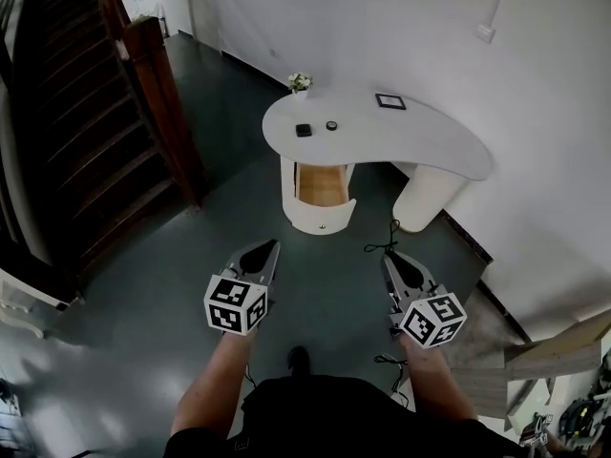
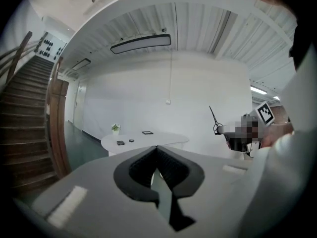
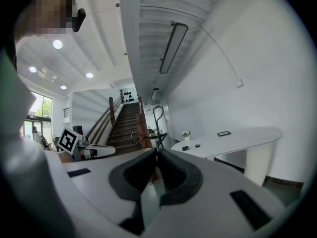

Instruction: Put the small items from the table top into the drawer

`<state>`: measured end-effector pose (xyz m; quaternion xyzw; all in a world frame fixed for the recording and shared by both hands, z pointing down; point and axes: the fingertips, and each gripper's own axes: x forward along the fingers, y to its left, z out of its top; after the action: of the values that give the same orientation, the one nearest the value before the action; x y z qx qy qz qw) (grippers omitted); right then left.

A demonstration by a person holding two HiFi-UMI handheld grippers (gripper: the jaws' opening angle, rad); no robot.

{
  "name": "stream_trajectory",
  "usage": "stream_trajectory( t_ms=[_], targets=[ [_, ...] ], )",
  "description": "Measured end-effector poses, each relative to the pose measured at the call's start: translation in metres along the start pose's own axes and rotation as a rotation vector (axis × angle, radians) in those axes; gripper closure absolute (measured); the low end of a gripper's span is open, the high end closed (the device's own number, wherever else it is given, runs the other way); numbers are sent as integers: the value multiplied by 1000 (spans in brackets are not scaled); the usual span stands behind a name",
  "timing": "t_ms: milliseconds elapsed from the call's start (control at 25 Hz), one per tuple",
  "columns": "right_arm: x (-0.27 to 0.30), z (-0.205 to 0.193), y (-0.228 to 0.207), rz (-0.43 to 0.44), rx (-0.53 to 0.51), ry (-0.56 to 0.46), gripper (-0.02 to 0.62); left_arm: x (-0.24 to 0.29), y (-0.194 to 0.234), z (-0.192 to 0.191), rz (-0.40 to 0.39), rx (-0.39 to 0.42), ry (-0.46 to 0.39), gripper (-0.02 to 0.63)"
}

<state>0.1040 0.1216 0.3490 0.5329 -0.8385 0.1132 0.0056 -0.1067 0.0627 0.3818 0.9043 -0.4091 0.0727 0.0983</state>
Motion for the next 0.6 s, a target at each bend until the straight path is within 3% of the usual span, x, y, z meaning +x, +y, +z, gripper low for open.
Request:
stream_trajectory(
  t_ms=[600],
  targets=[
    [81,37,-20,-12,-30,-23,565,47,56,8,-36,-25,6,595]
  ],
)
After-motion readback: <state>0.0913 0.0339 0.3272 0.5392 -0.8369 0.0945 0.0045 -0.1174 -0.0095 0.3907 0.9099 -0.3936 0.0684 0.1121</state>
